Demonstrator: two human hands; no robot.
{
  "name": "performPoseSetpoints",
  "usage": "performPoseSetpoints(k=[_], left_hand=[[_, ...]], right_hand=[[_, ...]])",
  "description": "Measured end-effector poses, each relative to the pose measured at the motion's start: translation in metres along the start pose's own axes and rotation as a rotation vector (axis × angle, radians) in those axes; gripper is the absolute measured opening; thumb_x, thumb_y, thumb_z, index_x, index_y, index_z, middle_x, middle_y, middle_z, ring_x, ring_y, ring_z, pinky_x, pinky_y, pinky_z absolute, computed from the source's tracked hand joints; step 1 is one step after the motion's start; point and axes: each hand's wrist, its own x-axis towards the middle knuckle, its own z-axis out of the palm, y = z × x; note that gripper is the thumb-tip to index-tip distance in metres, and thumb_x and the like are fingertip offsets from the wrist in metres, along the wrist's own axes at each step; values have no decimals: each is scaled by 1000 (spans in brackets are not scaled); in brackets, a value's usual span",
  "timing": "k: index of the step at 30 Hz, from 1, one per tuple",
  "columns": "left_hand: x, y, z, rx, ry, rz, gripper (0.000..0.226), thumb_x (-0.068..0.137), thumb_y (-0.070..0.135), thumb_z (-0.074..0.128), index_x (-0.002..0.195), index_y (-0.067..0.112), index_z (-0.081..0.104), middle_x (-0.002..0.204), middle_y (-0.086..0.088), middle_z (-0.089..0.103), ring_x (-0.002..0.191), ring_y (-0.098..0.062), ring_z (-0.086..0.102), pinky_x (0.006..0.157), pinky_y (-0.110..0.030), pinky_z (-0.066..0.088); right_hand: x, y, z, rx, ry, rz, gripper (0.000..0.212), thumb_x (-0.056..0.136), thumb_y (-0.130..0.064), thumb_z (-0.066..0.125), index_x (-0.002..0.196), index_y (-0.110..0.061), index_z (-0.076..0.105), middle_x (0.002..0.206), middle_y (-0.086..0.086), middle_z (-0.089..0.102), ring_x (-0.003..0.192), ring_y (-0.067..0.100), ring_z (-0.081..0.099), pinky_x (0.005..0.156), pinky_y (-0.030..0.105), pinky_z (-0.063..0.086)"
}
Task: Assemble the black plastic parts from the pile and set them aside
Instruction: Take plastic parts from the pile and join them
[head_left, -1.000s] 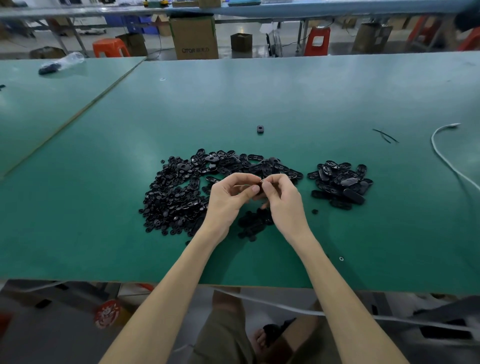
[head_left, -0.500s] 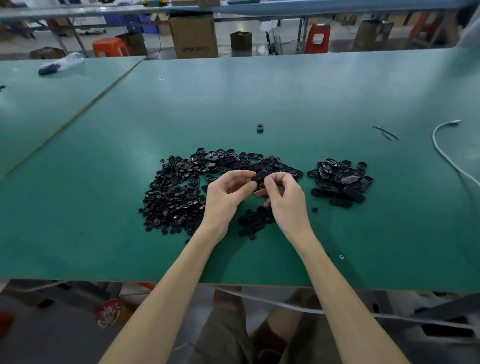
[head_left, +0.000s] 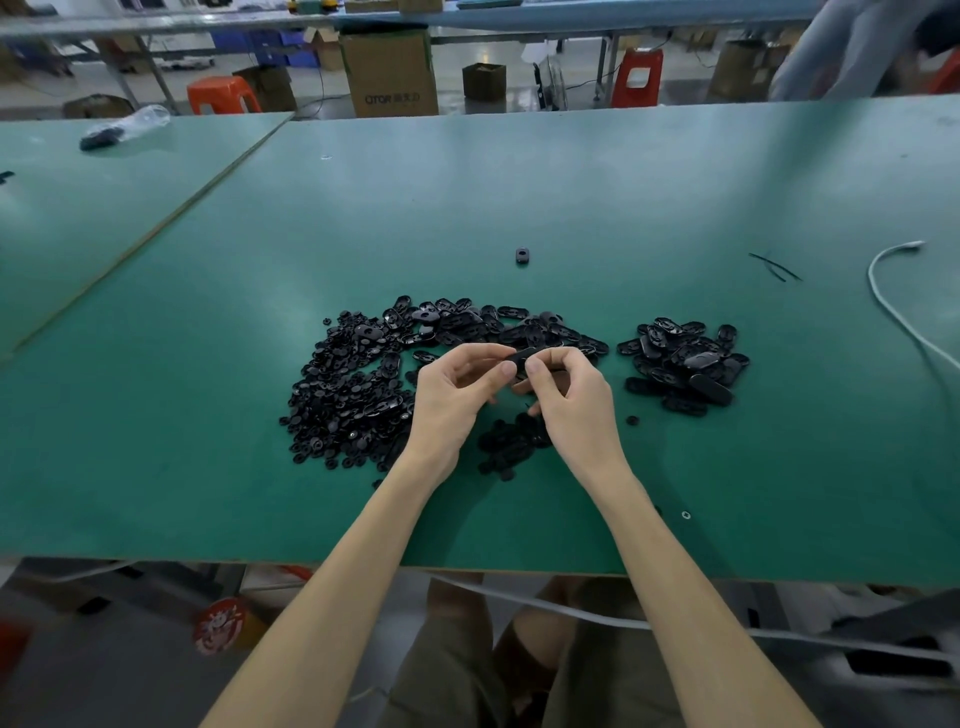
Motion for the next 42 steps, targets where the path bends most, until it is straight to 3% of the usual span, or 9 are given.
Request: performPoseSetpoints(k=[9,15,19,24,33,36,42], left_hand=[[1,0,0,-22,-5,-10,14,88,13,81,102,16,79,97,-3,79,87,-10,72,70,-20,54],[0,1,0,-46,-21,-15,14,88,13,81,101,16,80,96,-4,80,77,-6,69,69,-20,54],[0,1,0,-60,-32,-10,14,88,12,81,100,19,81,94,-3,80,75,-7,69,67,-20,54],[1,1,0,-69,-32,-10,14,89,11,80,101,15,80,93,-4,79,76,-8,70,66,-20,53],[0,0,1,-9,-28,-31,15,90,7,78,105,7,75,93,-4,78,81,-10,69,69,-22,54],[0,0,2,13,-15,-35,13,90,6,78,102,8,74,92,-4,77,86,-15,70,72,-24,55],[-1,-1,2,26,-31,-24,11,90,5,78,99,10,73,88,2,76,82,-8,70,70,-19,54]], right_hand=[[1,2,1,13,26,-4,7,104,-19,63,99,-15,65,89,4,76,64,-2,67,57,14,51],[2,4,-1,82,70,-18,6,101,-16,68,96,-16,65,86,-2,75,72,10,72,55,21,53],[4,7,-2,104,57,-34,4,99,-14,70,99,-17,67,85,-3,73,64,13,68,58,27,50],[5,8,-2,180,47,-24,16,96,-13,74,108,-22,67,88,3,73,65,15,68,58,24,49],[5,11,-3,224,2,-23,20,92,-10,78,104,-24,72,88,-6,74,70,15,71,62,19,51],[6,11,-4,225,-20,-24,19,91,-8,78,100,-25,75,89,-5,77,70,13,70,63,17,51],[7,13,-4,275,0,-1,20,89,-4,80,97,-22,80,82,0,78,68,9,68,63,17,51]])
